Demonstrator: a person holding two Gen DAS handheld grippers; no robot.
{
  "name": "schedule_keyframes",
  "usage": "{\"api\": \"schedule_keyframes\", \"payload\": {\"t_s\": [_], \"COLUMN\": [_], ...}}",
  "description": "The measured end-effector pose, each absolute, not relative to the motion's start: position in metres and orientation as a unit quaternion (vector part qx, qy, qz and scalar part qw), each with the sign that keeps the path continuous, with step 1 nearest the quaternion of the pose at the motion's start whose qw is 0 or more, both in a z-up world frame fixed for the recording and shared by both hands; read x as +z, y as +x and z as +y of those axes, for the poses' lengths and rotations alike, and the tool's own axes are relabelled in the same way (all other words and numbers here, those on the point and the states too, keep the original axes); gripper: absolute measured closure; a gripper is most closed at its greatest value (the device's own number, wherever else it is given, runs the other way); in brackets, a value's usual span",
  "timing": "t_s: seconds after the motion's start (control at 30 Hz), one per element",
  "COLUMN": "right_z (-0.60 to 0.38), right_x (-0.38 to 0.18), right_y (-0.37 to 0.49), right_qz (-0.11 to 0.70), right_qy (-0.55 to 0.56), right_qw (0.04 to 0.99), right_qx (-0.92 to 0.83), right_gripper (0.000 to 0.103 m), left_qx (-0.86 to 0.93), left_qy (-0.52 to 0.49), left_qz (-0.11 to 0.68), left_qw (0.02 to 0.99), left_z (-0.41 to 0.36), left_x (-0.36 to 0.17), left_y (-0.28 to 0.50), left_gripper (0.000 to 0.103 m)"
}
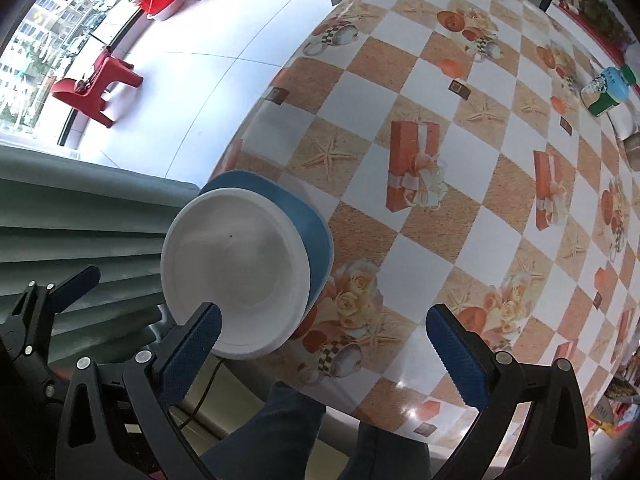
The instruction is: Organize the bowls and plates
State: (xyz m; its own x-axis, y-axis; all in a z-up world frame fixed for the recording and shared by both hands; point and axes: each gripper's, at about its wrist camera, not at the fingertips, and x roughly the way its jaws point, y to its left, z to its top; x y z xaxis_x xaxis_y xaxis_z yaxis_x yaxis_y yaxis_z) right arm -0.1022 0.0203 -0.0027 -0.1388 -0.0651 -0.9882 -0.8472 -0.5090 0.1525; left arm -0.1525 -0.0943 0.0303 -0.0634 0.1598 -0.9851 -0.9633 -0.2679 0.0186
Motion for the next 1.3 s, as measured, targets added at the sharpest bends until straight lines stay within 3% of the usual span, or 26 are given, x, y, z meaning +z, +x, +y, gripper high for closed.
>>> {"api": "schedule_keyframes", "payload": {"t_s": [1.3], "right_z": [0.016], "right_x": [0.001], "right_y": [-0.107], "right_qz": [0.404], "right_qy": [-0.577], "right_qw": [0.293], "right_qx": [0.646], "right_gripper": [0.000], "left_qx": [0.621], "left_qy": [-0.469], "left_qz": [0.442], "left_qw": [0.445], "left_z": [-0.082], "left_x": [0.039], "left_y": [-0.142], "left_gripper": [0.000]}}
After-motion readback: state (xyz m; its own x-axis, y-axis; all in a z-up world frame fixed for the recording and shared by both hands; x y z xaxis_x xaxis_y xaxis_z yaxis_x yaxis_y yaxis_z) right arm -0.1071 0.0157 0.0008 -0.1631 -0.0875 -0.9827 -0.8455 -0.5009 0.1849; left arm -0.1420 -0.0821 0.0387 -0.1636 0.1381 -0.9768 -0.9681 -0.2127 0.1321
